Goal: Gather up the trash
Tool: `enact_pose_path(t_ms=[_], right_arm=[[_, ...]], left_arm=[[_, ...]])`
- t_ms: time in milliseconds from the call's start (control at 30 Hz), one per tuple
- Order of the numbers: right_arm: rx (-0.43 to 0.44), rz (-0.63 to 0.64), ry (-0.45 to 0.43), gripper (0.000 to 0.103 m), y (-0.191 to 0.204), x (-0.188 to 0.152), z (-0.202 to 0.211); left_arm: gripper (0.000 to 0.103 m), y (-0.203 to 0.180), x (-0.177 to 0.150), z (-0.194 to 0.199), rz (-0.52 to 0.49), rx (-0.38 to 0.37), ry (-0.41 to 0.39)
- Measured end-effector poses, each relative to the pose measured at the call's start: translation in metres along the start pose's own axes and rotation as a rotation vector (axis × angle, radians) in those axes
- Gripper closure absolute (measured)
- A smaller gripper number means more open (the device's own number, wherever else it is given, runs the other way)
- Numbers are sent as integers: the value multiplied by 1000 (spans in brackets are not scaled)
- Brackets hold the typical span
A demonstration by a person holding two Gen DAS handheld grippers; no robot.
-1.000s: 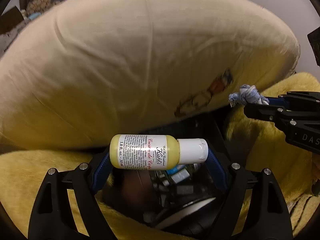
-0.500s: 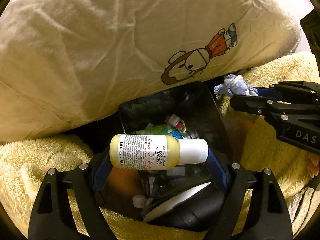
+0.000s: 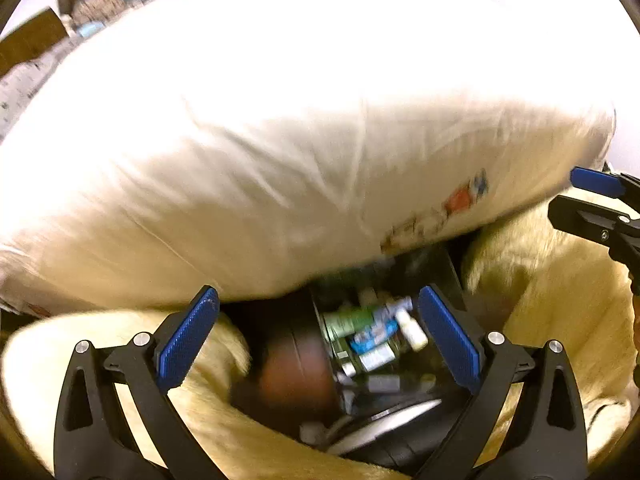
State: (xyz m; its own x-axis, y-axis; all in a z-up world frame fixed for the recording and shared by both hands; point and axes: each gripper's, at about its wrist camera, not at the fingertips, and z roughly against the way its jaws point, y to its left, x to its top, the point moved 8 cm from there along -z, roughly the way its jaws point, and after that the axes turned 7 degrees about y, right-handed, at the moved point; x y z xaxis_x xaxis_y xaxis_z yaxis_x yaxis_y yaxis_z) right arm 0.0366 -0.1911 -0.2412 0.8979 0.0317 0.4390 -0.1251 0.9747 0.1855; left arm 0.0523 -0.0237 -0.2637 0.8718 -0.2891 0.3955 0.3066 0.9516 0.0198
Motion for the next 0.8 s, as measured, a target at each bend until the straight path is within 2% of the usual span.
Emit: enact_pose_path(t_ms=[100, 300, 533, 800], right_arm=[[-68, 6, -108, 4, -2, 18, 37], [-147, 6, -293, 4, -1, 39, 97], [-206, 20, -411, 4, 3, 58, 143], [-263, 21, -485, 4, 10, 67, 172]], left_arm=[[8, 7, 15, 34, 12, 25, -87], [8, 19, 46, 109, 63, 70, -280], [8, 29, 71, 169, 123, 112, -441], [8, 33, 77, 203, 163, 133, -529]])
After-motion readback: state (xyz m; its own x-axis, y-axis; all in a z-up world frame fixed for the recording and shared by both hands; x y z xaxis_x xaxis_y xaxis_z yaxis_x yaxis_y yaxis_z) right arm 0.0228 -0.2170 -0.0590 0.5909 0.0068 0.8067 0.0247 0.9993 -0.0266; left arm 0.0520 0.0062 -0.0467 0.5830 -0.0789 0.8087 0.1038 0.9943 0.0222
